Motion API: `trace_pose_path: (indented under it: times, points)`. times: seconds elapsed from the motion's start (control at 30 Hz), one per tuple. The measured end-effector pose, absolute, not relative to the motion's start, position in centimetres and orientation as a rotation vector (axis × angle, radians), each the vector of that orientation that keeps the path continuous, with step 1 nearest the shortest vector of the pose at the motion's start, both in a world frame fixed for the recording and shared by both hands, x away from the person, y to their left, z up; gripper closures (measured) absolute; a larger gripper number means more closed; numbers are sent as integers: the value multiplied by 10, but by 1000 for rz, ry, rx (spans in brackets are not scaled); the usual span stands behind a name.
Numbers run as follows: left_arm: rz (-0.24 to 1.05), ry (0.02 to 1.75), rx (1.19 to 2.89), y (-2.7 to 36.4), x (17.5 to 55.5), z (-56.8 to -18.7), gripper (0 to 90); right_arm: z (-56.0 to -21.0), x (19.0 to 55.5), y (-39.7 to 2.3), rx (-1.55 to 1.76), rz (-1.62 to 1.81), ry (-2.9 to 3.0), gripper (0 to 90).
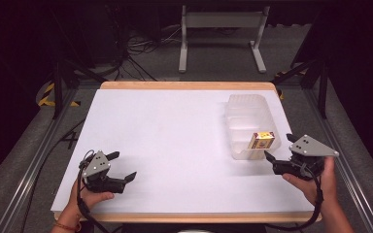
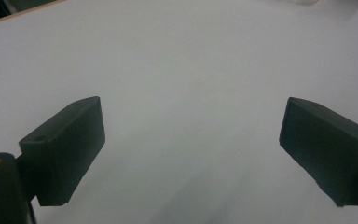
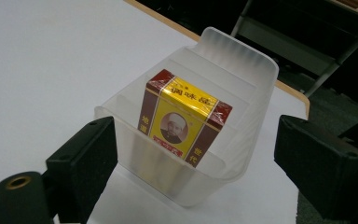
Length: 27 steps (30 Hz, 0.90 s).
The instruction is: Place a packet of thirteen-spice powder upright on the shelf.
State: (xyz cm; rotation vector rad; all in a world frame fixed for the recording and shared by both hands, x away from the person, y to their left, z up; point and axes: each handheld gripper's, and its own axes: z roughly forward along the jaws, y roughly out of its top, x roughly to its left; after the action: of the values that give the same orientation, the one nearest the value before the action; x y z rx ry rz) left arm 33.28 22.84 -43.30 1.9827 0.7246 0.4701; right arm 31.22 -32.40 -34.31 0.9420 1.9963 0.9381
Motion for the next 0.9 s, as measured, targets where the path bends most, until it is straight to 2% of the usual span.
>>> trace_pose_path:
  times: [0.47, 0.9]
  points:
    - [470, 727, 1984, 228, 333, -433, 73, -361, 302, -335, 956, 910, 1979, 85]
    - [471, 728, 1983, 229, 333, -433, 73, -396, 301, -345, 992, 875, 1962, 59]
